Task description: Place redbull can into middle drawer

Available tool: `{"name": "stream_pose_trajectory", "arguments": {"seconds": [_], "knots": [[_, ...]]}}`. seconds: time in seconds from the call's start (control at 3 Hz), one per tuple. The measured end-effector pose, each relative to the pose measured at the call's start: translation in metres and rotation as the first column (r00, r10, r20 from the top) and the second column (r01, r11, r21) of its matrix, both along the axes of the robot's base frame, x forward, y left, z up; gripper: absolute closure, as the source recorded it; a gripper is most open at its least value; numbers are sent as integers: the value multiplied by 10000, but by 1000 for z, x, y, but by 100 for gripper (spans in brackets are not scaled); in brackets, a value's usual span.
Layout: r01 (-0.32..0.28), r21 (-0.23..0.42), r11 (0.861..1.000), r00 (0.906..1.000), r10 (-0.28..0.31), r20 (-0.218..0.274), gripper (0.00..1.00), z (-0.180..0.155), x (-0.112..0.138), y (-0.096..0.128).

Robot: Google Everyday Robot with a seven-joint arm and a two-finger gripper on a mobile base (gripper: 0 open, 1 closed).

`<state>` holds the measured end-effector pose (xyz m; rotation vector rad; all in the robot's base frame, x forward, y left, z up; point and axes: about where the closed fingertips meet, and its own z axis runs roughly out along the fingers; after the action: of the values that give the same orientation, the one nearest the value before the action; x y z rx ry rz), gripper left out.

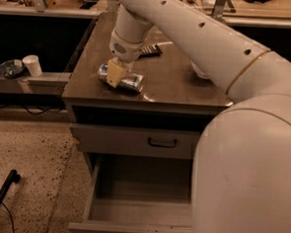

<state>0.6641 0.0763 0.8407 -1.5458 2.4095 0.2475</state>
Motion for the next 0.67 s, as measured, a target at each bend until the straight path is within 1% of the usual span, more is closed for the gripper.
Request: {"name": "stream_pose_trajectory", "arguments": {"seconds": [0.33, 0.67], "knots": [[-1518, 1293, 9799, 9883, 1523, 67, 89, 13, -27, 1], [-3218, 1064, 9408, 9468, 3208, 268, 100, 20, -76, -23]]}}
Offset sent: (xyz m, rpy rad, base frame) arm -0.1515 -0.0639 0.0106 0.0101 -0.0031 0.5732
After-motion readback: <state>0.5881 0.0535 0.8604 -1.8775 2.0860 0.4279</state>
